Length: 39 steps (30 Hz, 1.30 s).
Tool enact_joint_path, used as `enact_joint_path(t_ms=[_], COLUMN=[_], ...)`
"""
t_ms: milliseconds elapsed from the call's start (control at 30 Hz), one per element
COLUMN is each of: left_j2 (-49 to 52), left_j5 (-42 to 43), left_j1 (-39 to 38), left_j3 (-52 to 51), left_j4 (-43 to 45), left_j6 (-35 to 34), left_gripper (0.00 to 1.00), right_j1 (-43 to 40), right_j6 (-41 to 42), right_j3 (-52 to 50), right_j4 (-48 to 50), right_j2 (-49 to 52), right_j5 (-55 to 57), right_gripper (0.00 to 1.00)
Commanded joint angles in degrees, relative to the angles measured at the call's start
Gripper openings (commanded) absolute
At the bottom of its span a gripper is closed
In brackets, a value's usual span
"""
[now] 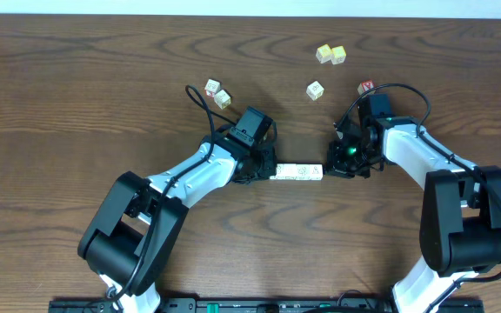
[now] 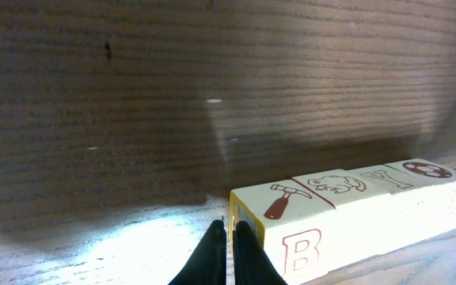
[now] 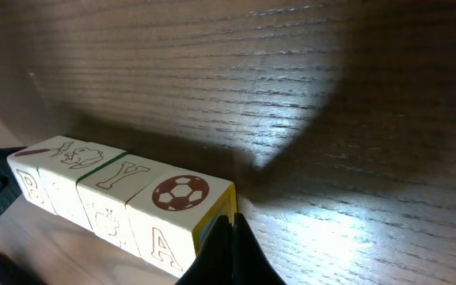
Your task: Lift 4 blocks
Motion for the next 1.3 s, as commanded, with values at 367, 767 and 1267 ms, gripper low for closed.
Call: enact_joint_path(t_ms=[367, 767, 1267], left_j2=[-1.1, -3.1, -3.1], left_j5=[4.1, 4.2, 4.4], left_j1=[0.0, 0.0, 0.0], left_j3=[0.1, 0.1, 0.1], left_j4=[-0.1, -0.6, -0.8], left_j6=[0.6, 0.6, 0.5], left_gripper=[0.07, 0.07, 0.07], right_j1=[0.3, 0.4, 0.4], right_j6=[0.4, 0.4, 0.4], right_j3=[-0.3, -0.3, -0.1], right_j4=[0.0, 0.0, 0.0], right_j2=[0.6, 0.6, 0.2], right_j5=[-5.7, -7.0, -8.9], right_gripper=[0.01, 0.01, 0.01])
